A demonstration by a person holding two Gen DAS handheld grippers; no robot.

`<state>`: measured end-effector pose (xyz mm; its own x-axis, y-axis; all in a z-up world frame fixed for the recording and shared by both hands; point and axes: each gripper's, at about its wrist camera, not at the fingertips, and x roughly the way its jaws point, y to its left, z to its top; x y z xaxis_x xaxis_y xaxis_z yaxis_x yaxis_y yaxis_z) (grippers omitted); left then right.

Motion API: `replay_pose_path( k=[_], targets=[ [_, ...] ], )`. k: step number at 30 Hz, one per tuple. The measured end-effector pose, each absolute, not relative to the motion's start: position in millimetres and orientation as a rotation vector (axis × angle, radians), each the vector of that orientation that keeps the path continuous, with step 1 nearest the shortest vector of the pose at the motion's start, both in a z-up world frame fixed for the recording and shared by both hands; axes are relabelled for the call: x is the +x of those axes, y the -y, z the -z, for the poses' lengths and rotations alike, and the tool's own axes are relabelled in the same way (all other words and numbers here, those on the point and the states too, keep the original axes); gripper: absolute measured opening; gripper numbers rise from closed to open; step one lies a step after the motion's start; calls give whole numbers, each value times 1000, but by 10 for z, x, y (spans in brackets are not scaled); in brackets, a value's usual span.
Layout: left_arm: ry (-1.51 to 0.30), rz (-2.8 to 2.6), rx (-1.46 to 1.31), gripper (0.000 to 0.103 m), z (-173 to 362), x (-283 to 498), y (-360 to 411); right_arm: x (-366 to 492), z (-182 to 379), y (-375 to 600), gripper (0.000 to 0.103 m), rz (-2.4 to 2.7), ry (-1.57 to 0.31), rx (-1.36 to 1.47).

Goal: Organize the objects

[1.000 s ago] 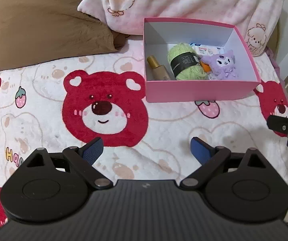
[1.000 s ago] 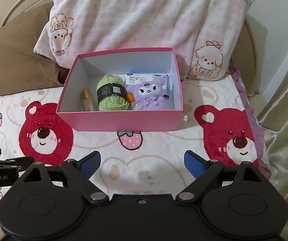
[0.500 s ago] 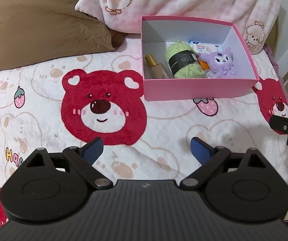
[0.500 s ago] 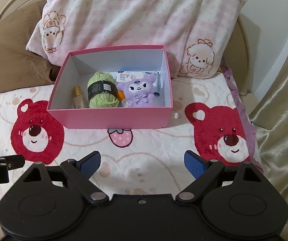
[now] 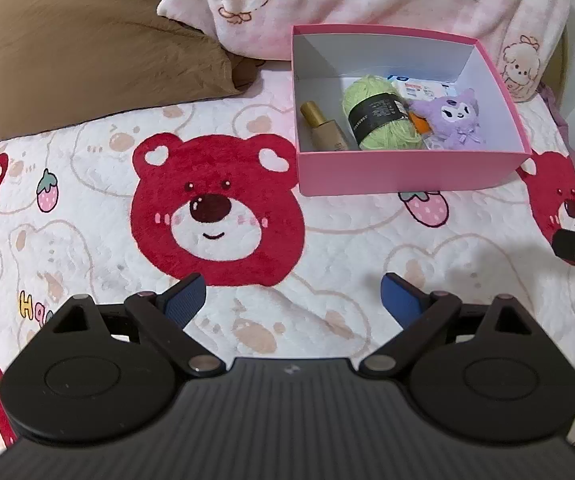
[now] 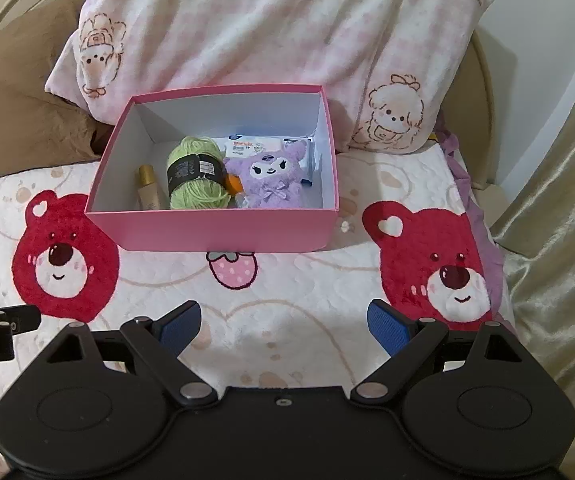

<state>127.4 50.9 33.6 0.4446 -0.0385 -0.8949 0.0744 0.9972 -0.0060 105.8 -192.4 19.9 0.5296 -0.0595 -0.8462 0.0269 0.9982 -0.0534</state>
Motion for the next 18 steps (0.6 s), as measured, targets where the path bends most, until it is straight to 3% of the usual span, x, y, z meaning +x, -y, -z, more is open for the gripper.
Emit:
replay_pose_path(
  k=[18],
  targets=[
    [-1117, 67, 46, 97, -316, 1279, -517, 1044, -173, 1914, 93, 60, -1018, -40]
  ],
)
